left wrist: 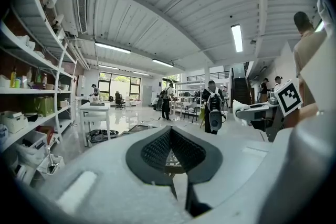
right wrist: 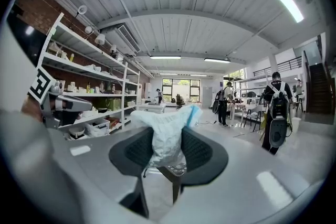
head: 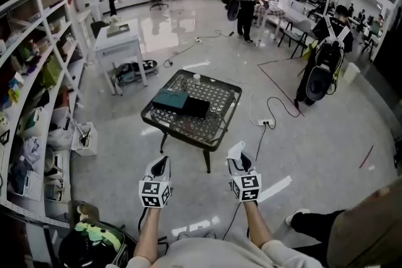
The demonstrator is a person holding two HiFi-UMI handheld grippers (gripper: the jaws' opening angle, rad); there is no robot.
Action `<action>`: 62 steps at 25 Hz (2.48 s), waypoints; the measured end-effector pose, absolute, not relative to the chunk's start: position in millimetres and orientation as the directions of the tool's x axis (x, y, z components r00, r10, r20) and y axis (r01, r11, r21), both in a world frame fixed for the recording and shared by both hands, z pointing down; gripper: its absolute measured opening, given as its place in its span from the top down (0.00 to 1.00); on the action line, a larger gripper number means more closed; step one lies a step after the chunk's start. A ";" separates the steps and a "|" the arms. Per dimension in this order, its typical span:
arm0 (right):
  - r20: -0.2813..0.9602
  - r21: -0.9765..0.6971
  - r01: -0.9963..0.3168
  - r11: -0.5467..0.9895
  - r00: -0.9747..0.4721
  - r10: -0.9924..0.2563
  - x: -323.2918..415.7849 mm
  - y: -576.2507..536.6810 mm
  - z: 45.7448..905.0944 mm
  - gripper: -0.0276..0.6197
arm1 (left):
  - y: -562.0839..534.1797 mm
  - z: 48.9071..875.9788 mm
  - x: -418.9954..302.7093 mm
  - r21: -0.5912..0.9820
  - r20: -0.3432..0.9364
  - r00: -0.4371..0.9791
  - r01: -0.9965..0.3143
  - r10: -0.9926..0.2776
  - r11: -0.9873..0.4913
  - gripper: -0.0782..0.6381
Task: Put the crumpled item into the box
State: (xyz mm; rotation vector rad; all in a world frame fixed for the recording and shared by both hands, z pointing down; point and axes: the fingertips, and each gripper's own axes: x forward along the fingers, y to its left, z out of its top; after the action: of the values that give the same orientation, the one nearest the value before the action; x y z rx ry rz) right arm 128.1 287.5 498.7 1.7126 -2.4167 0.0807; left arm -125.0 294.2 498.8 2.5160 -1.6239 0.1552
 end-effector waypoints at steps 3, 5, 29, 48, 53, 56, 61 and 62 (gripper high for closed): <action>0.177 0.048 -0.939 0.342 -0.329 -0.928 135.0 287.7 501.7 0.73 | 297.0 501.7 -116.1 0.061 0.170 0.406 -0.914 -0.898 -0.401 0.88; 0.180 0.045 -0.935 0.351 -0.338 -0.924 138.6 287.8 504.6 0.73 | 298.5 503.1 -110.6 0.058 0.171 0.401 -0.916 -0.900 -0.397 0.88; 0.204 0.017 -0.922 0.388 -0.376 -0.904 173.2 255.9 527.8 0.73 | 275.5 519.8 -67.9 0.045 0.209 0.382 -0.923 -0.900 -0.381 0.88; 0.231 0.049 -0.940 0.339 -0.319 -0.919 160.3 91.1 527.8 0.73 | 91.4 532.5 -73.1 0.105 0.202 0.458 -0.889 -0.866 -0.446 0.88; 0.226 0.057 -0.948 0.312 -0.293 -0.929 149.4 39.2 515.7 0.73 | 32.9 521.4 -83.0 0.110 0.188 0.485 -0.874 -0.854 -0.472 0.88; 0.217 0.062 -0.953 0.297 -0.277 -0.936 143.5 12.0 511.9 0.73 | 2.4 519.8 -88.5 0.109 0.181 0.501 -0.866 -0.846 -0.489 0.88; 0.212 0.071 -0.960 0.270 -0.250 -0.945 135.0 -19.6 509.4 0.73 | -39.1 519.1 -95.1 0.110 0.170 0.528 -0.849 -0.832 -0.516 0.88; 0.212 0.072 -0.961 0.266 -0.246 -0.946 133.6 -23.9 508.5 0.73 | -45.7 518.1 -95.2 0.111 0.169 0.534 -0.845 -0.828 -0.523 0.88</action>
State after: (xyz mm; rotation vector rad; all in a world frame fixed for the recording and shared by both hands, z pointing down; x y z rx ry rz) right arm 133.6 -23.9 508.5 1.7812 -2.3215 0.1060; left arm -95.2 -45.7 518.1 2.5911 -1.4285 0.1413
